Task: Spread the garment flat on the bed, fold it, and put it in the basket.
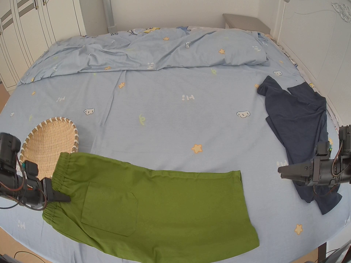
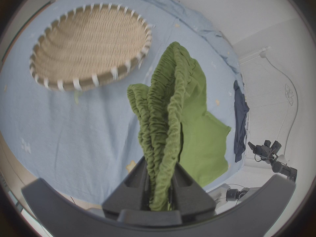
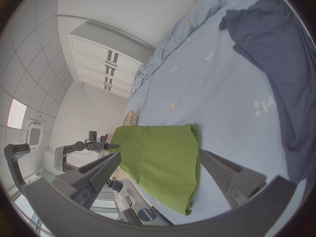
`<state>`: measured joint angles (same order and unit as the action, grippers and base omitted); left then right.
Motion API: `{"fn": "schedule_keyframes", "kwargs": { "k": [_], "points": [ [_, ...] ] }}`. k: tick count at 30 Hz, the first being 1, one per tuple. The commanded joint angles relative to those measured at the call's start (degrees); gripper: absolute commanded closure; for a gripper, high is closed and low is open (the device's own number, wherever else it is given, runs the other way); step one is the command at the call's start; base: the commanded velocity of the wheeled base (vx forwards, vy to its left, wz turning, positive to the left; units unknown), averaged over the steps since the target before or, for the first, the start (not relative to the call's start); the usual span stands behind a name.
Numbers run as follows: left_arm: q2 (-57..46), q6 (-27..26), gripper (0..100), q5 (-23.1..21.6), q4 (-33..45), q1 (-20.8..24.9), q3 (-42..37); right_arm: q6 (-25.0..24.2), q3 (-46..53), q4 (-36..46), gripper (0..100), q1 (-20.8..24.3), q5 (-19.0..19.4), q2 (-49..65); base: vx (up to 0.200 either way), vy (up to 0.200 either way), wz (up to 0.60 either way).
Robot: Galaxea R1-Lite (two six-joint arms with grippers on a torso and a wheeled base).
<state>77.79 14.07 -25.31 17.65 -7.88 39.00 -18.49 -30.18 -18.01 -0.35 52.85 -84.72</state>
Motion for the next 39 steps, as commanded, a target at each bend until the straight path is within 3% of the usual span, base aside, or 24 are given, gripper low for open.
{"fn": "schedule_keyframes", "kwargs": {
  "k": [1, 9, 15, 19, 24, 34, 35, 39],
  "points": [
    [-6.42, -1.06, 100, 1.58, 6.43, -0.83, 9.69, -0.32, -7.96, 4.47, 0, 0.27, -0.2, 2.2, 0.0, 0.0, 0.0],
    [-6.77, -3.87, 100, 1.58, 15.66, -5.57, 16.64, -0.32, -8.93, 6.23, 0, -0.17, -0.11, 3.43, 0.0, 0.0, 0.0],
    [-6.16, -3.78, 100, 3.51, 16.8, -2.76, 17.25, -0.32, -8.58, 6.32, 0, 0.0, -0.11, 3.51, 0.0, 0.0, 0.0],
    [-4.66, -0.97, 100, 10.28, 17.42, 5.85, 17.34, -0.32, -8.22, 6.32, 0, 0.35, -0.2, 4.04, 0.0, 0.0, 0.0],
    [-2.47, 5.36, 100, 12.04, 20.76, 14.47, 22.0, -0.32, -8.14, 6.4, 0, 0.44, -0.2, 4.04, 0.0, 0.0, 0.0],
    [0.87, 8.08, 100, 14.06, 25.41, 25.1, 29.64, -0.32, -8.14, 6.4, 0, 0.35, -0.64, 3.95, 0.0, 0.0, 0.0],
    [2.9, 10.98, 100, 16.08, 25.33, 31.43, 31.75, -0.32, -8.14, 6.4, 0, 0.27, -0.64, 3.87, 0.0, 0.0, 0.0],
    [6.67, 13.88, 100, 21.88, 24.45, 39.6, 31.93, -0.32, -8.14, 6.32, 0, 0.18, -0.73, 3.6, 0.0, 0.0, 0.0]
  ]
}}
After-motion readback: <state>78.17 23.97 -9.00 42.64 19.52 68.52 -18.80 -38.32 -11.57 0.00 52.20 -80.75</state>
